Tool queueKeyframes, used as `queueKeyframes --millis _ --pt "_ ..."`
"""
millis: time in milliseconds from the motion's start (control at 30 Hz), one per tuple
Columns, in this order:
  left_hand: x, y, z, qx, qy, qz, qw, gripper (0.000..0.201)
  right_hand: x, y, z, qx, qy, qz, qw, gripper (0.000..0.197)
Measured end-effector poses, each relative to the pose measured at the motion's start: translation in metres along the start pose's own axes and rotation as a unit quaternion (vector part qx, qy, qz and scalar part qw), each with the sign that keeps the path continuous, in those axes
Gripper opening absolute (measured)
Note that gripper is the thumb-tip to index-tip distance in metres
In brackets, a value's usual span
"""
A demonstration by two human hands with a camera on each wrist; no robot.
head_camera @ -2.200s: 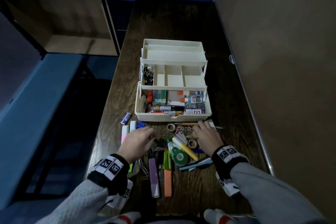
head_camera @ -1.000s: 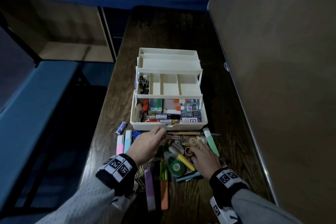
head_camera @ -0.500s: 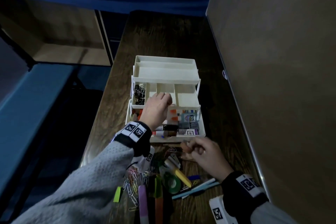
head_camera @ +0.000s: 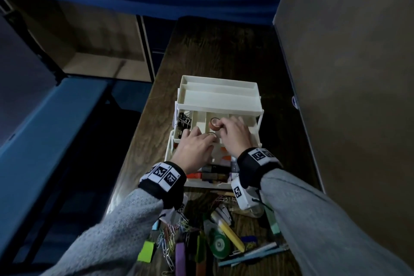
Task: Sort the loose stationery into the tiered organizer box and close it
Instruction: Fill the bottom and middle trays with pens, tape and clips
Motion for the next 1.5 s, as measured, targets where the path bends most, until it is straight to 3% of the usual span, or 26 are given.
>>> queueKeyframes --millis 233,400,500,633,733,900,1000,1133,1200,1267,1367,1433,1500 --pt "0.001 -0.011 -0.002 -0.002 0.016 0.016 1.0 0.024 -0.03 -0.003 0.022 -0.094 0.079 -0.042 0.992 0.017" --pt "0.005 -0.027 -0.004 -0.035 0.11 0.079 0.99 0.026 -0.059 -0.006 0.012 -0.039 0.198 -0.03 0.979 0.031" --pt "0.006 -0.034 -0.008 -0.034 0.146 0.11 0.983 0.035 -0.064 -0.006 0.005 0.0 0.211 -0.005 0.977 0.054" --pt "0.007 -0.04 -0.009 -0.039 0.144 0.126 0.981 0.028 -0.065 -0.004 0.001 0.037 0.195 -0.005 0.98 0.071" --pt "0.008 -0.046 -0.009 -0.034 0.161 0.143 0.976 0.017 -0.066 0.008 0.008 -0.005 0.155 -0.008 0.988 0.06" --pt "0.008 -0.053 -0.01 -0.003 0.157 0.167 0.973 0.017 -0.092 0.046 0.023 -0.056 0.055 -0.029 0.996 0.031" --pt "0.009 -0.058 -0.012 0.03 0.135 0.174 0.975 0.027 -0.113 0.075 0.027 -0.061 0.02 -0.041 0.997 0.027" --pt "0.009 -0.063 -0.013 0.076 0.122 0.175 0.974 0.022 -0.137 0.111 0.026 -0.05 -0.005 -0.069 0.996 0.025" --pt "0.006 -0.065 -0.008 0.064 0.096 0.167 0.979 0.016 -0.149 0.126 0.024 -0.047 -0.008 -0.086 0.995 0.027" --pt "-0.003 -0.066 0.0 0.006 0.065 0.133 0.989 0.014 -0.157 0.138 0.023 -0.045 -0.014 -0.101 0.994 0.027" --pt "-0.035 -0.069 0.012 -0.093 0.07 0.021 0.993 0.018 -0.164 0.153 0.015 -0.027 -0.014 -0.109 0.994 0.025" --pt "-0.054 -0.072 0.014 -0.101 0.081 -0.042 0.991 0.022 -0.163 0.162 0.008 -0.002 -0.016 -0.105 0.994 0.024" --pt "-0.062 -0.077 0.009 -0.068 0.068 -0.055 0.994 0.027 -0.16 0.17 -0.001 0.029 -0.014 -0.091 0.995 0.024"
Point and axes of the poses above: each hand's wrist, its own y-axis away from the middle knuckle, its own z-axis out of the back of the hand, x = y × z, the point moved 7 cm from there along -y, towards the middle knuckle, and after that the axes turned 15 degrees about -z, right-handed, at the moved point
